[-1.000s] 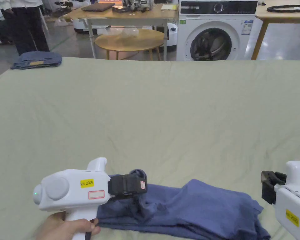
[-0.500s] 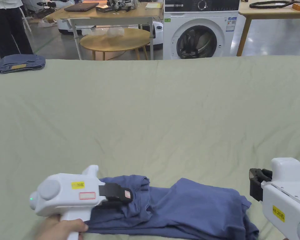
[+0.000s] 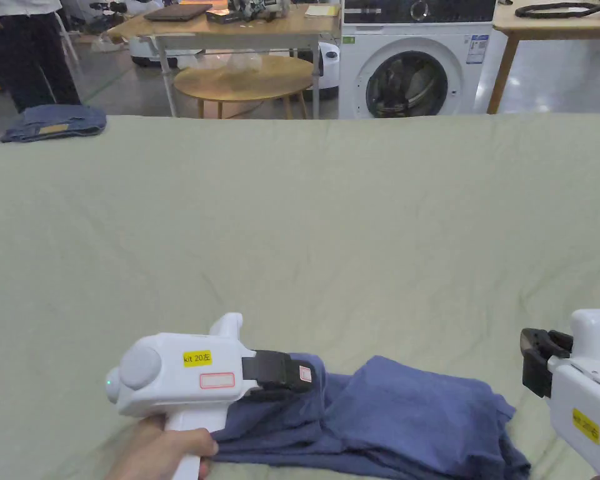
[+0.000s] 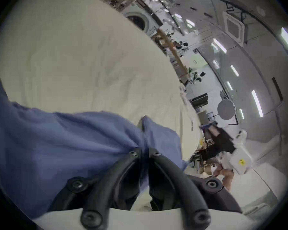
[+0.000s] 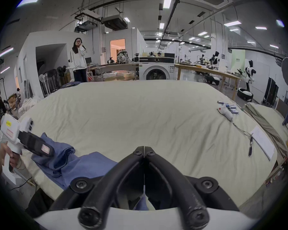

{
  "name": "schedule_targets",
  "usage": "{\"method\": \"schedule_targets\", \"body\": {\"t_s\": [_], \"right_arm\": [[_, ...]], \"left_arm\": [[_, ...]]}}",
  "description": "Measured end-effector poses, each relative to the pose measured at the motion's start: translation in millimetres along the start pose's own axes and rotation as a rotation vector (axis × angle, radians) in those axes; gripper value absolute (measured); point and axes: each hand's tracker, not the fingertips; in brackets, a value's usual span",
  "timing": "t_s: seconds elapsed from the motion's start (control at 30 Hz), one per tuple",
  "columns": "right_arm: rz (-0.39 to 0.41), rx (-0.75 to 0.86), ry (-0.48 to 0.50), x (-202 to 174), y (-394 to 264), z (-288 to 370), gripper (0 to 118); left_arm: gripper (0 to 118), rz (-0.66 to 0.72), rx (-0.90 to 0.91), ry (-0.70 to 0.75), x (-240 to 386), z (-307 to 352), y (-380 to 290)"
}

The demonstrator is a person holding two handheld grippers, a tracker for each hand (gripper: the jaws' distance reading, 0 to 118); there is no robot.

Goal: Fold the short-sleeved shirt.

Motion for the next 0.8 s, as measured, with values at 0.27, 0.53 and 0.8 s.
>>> {"method": "schedule_targets", "body": {"t_s": [0.27, 0.53, 0.8], "right_arm": [[0.005, 0.005, 0.044, -15.8, -2.6, -5.5, 0], [0.012, -0.012, 0.044, -15.4, -9.2, -3.0, 0], [0.017, -0.02, 0.03, -14.8, -6.3, -3.1, 0]], "left_arm": [[118, -0.098, 0.104, 0.055, 2.5, 85.2, 16.7], [118, 0.155, 0.062, 0.124, -102.7, 112.1, 8.2], [77, 0.299, 0.06, -0.183, -120.2, 76.8, 2.4]]}}
